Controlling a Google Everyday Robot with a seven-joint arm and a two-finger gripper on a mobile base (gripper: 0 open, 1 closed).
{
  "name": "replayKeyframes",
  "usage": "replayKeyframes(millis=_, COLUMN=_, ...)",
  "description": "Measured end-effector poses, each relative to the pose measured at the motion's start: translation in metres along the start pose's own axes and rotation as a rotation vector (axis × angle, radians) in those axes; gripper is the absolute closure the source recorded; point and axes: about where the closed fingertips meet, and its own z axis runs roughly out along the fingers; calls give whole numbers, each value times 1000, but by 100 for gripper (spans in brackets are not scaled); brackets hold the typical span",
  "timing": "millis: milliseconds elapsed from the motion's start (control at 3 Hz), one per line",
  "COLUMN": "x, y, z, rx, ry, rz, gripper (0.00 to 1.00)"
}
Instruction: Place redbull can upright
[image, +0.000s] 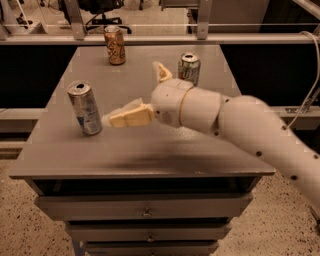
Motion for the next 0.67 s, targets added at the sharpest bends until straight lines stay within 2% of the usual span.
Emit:
replayKeyframes(millis=333, x=-13, y=-37, z=-67, rx=78, ry=45, rz=-21, gripper=0)
replayKeyframes(millis=667, x=-11, y=-40, z=-77, rx=85, ry=55, rz=-19, gripper=0)
